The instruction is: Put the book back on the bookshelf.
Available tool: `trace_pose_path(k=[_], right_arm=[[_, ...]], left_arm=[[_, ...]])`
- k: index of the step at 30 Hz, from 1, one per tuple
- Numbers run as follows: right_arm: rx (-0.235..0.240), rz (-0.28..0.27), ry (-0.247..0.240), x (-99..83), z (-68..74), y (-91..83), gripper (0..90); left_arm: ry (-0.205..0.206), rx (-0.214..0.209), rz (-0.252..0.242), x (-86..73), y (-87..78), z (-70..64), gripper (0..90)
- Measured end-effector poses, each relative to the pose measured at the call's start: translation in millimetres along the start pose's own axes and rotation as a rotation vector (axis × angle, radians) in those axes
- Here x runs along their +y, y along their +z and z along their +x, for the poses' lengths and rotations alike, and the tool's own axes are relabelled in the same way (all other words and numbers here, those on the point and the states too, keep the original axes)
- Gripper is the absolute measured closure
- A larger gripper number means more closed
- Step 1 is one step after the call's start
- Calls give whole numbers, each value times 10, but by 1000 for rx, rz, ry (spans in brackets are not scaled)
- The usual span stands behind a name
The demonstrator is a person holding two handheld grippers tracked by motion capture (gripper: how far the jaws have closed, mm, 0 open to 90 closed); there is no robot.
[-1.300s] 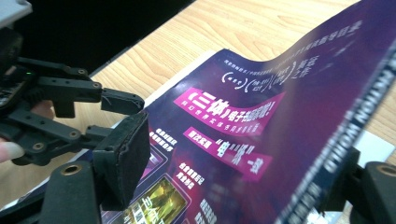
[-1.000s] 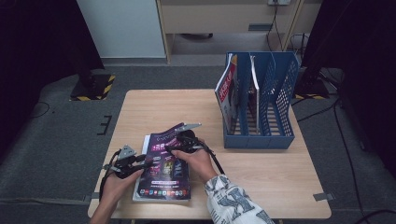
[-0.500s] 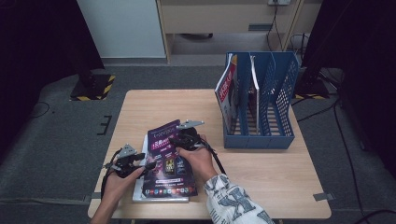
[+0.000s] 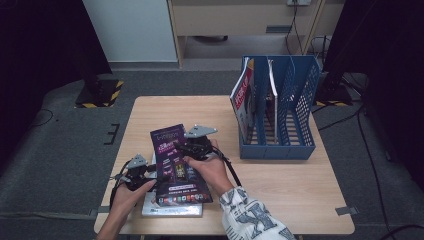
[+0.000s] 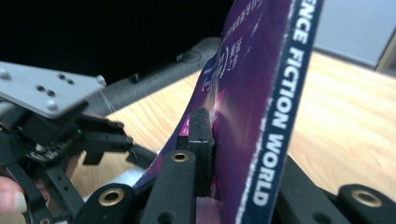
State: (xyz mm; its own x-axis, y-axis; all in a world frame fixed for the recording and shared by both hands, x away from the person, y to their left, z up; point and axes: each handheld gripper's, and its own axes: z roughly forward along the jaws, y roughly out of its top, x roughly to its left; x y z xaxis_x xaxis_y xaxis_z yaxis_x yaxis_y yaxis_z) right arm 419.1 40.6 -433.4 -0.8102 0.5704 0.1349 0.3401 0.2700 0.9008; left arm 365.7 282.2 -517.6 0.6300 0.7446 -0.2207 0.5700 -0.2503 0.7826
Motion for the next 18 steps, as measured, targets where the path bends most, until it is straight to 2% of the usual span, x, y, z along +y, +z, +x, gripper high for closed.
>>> trace_pose_path(k=[6,9,13,15,18], right_arm=[[15,-78,-23,74,14,-64,829],[24,-103,-27,94,18,-93,832],[38,-123,-41,95,18,-115,834],[36,-130,-51,97,16,-123,836],[36,-140,-57,100,4,-140,837]], left_arm=[[-11,-42,-8,5,10,-12,259],[-24,-49,-20,9,-9,9,303],[-56,-50,-48,27,-95,69,470],[-61,-45,-60,41,-137,81,595],[-57,-31,-67,62,-170,75,676]])
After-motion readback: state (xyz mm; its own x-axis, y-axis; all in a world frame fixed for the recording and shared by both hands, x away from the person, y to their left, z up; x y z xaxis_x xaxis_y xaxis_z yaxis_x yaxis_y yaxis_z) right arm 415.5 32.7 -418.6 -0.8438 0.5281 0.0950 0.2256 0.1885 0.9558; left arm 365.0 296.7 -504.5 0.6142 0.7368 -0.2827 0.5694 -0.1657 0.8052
